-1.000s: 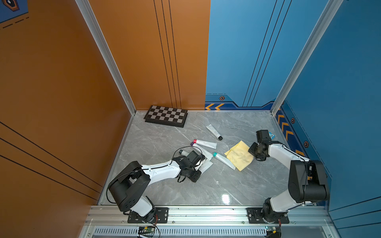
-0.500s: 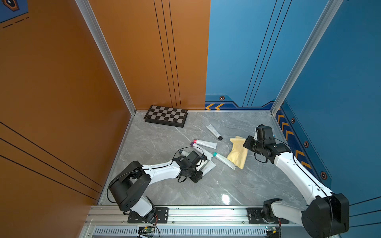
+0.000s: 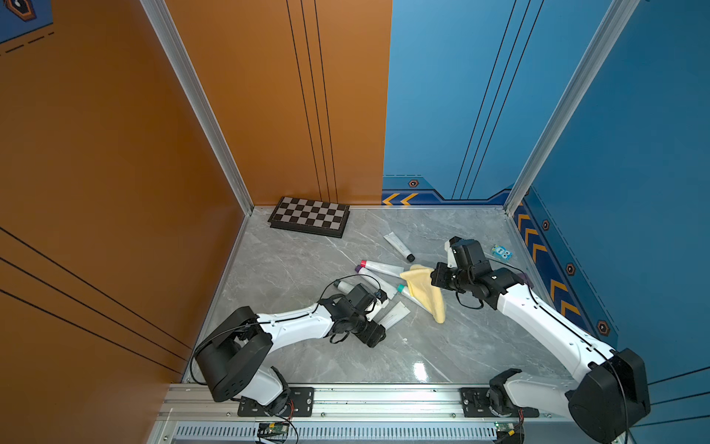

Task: Wipe the surface of the toothpaste tube
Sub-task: Pick up the cleaning item at the center of the board, then wipe the dirt from the toothpaste tube.

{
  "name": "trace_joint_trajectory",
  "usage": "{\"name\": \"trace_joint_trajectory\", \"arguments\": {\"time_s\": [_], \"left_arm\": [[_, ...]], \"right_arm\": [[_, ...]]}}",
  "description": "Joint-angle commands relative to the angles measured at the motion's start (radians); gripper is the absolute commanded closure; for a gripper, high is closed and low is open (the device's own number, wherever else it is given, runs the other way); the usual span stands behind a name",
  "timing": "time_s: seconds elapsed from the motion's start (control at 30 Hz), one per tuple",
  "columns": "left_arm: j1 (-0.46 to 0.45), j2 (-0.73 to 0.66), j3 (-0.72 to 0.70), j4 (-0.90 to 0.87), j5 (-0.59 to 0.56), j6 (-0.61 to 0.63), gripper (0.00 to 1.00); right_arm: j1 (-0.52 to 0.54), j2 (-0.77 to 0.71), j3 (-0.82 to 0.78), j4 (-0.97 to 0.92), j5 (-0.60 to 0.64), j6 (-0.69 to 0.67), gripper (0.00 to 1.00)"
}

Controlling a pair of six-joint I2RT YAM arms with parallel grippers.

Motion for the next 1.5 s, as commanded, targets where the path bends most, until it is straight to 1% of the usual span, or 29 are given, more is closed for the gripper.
{"name": "trace_joint_trajectory", "arguments": {"time_s": [0.0, 0.1, 0.2, 0.27, 0.37, 0.5, 0.57, 0.8, 0.97, 1.13, 1.47], "left_arm": [[0.031, -0.123, -0.051, -0.025, -0.091, -0.06, 0.16], [0.061, -0.212, -0.084, -0.025, -0.153, -0.105, 0.15], [0.081, -0.238, -0.092, -0.018, -0.135, -0.117, 0.15], [0.081, -0.204, -0.085, -0.011, -0.108, -0.119, 0.15], [0.081, -0.145, -0.077, -0.005, -0.104, -0.117, 0.15], [0.086, -0.076, -0.072, 0.078, -0.058, -0.133, 0.15], [0.09, -0.043, -0.062, 0.092, -0.067, -0.137, 0.15], [0.113, 0.044, -0.01, 0.124, -0.011, -0.125, 0.15], [0.113, 0.032, -0.016, 0.133, 0.002, -0.125, 0.15], [0.103, 0.026, -0.023, 0.124, 0.038, -0.119, 0.15], [0.066, 0.061, -0.024, 0.065, 0.025, -0.102, 0.16]], "right_arm": [[0.022, 0.039, -0.015, 0.062, -0.044, 0.004, 1.0], [0.04, 0.082, 0.002, 0.08, -0.059, -0.004, 1.0], [0.04, 0.121, 0.025, 0.091, -0.084, -0.02, 1.0], [0.039, 0.142, 0.035, 0.091, -0.099, -0.035, 1.0], [0.028, 0.14, 0.035, 0.094, -0.096, -0.052, 1.0], [0.009, 0.124, 0.033, 0.097, -0.093, -0.067, 1.0], [0.003, 0.134, 0.044, 0.099, -0.111, -0.074, 1.0], [0.021, 0.185, 0.05, 0.121, -0.149, -0.081, 1.0], [0.063, 0.197, 0.047, 0.118, -0.141, -0.084, 1.0], [0.117, 0.184, 0.037, 0.107, -0.13, -0.08, 1.0], [0.172, 0.157, 0.027, 0.097, -0.1, -0.069, 1.0]]}}
